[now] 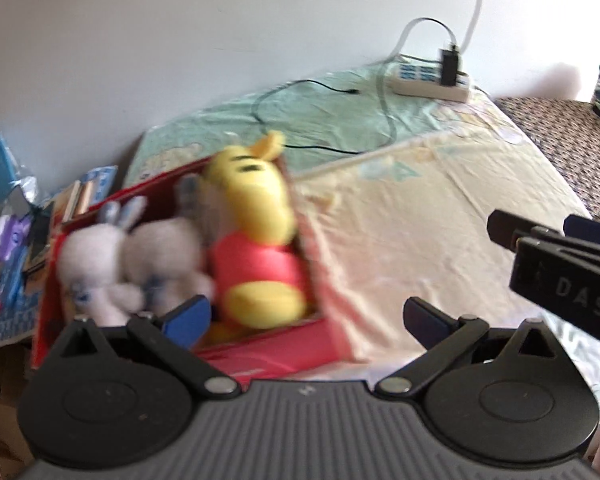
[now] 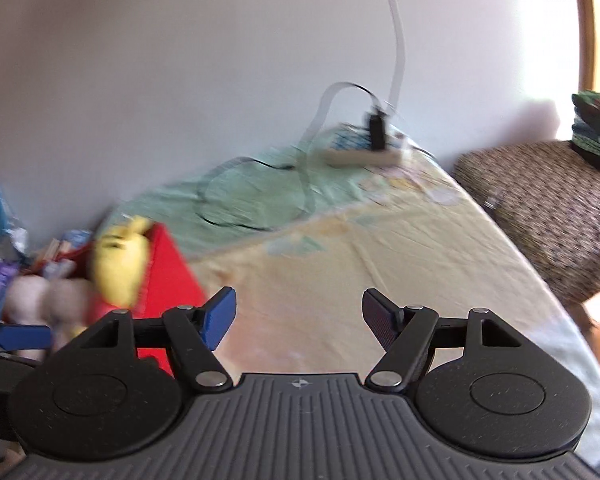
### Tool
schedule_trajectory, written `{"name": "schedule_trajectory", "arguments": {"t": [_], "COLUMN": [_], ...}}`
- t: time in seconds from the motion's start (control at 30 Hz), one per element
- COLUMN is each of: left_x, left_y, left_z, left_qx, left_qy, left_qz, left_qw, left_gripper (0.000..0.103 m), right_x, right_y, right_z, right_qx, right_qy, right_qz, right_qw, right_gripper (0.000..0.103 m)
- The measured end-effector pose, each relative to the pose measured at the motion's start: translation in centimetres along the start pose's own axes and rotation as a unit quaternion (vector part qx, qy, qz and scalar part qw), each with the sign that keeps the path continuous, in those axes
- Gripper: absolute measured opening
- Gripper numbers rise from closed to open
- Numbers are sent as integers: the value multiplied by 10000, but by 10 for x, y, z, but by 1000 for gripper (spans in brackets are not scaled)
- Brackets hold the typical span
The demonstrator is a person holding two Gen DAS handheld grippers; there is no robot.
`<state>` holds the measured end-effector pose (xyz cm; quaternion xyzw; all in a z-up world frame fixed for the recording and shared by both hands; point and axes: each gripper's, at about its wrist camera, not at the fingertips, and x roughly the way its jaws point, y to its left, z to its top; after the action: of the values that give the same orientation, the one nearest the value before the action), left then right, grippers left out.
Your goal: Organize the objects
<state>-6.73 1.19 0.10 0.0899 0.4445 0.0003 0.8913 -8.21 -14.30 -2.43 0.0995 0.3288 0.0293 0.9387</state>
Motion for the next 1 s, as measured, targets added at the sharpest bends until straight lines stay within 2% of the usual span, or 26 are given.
{"name": "schedule_trajectory", "arguments": {"t": [0.23,0.43,0.73,1.0], "left_x": [7,12,7,-3], "left_y": [-48,-68,-58,-26], "left_z": [0,1,5,9], "left_qx": [126,168,89,-139], "left_qy": [141,241,229,143], "left_qz": [-105,-25,198,343], "left_qw": [9998,9996,9995,9992], "left_gripper": [103,103,103,102], "right_x": [3,5,9,5], "right_y": [-42,-63,-53,-23], "right_z": [-4,-7,-1,8], "right_qx": [114,254,108,-79], "right_qy": [314,496,588,535], "right_qz": [-516,-654,-468,-317], "right_qw": [9981,9963,9971,9980], "right_gripper": [73,73,73,73]}}
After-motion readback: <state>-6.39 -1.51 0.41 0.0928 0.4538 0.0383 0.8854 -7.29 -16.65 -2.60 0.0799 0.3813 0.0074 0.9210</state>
